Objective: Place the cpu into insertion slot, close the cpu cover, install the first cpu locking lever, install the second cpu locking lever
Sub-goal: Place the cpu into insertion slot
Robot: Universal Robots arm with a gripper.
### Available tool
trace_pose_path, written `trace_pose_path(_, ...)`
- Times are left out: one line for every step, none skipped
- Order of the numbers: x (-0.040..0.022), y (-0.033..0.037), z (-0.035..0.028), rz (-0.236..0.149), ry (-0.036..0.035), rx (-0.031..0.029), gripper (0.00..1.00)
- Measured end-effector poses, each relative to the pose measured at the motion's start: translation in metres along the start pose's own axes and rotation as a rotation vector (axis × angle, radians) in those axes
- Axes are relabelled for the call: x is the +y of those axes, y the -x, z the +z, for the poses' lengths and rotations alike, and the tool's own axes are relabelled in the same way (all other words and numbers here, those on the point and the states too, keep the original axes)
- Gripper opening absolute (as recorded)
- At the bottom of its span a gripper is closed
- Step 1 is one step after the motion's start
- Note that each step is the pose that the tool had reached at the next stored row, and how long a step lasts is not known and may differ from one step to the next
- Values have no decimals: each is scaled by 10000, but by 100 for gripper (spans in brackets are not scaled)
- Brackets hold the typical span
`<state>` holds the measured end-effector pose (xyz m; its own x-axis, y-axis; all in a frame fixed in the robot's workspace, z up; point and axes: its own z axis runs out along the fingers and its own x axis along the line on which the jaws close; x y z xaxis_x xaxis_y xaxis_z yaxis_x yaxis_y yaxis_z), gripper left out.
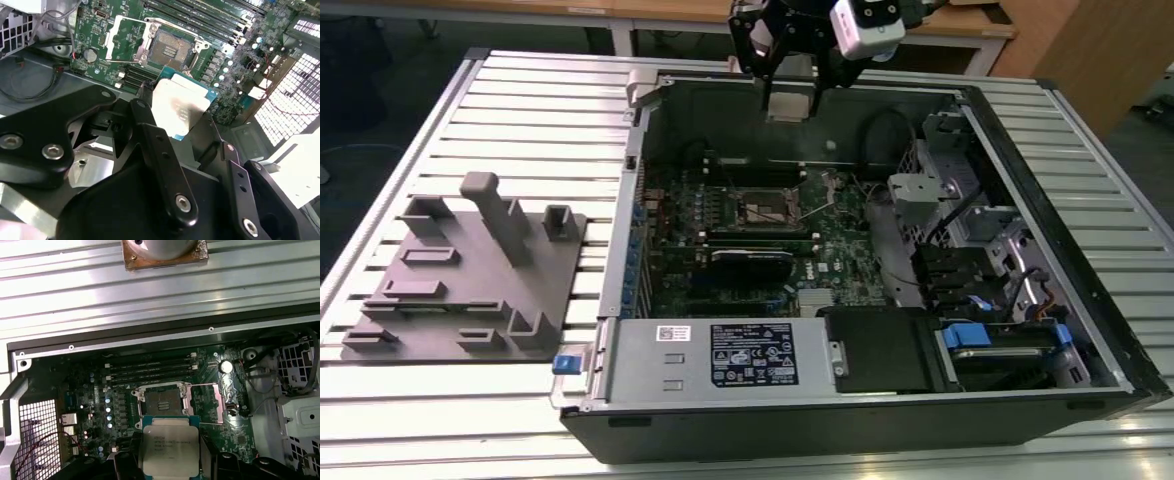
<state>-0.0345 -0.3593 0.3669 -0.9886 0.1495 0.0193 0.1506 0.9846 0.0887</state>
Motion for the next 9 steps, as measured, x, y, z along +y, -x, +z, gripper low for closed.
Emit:
trace_pose_path(0,0,0,34,1,-3,54)
trace_pose_path(0,0,0,65,1,-6,54)
trace_pose_path(0,0,0,97,1,-8,54)
trace_pose_path(0,0,0,125,2,-11,54)
trace_pose_path(0,0,0,153,3,-13,54)
trace_pose_path(0,0,0,182,3,-16,54)
trace_pose_path(0,0,0,214,4,-18,54)
trace_pose_path(0,0,0,246,4,-21,54)
trace_pose_path(0,0,0,280,6,-25,54)
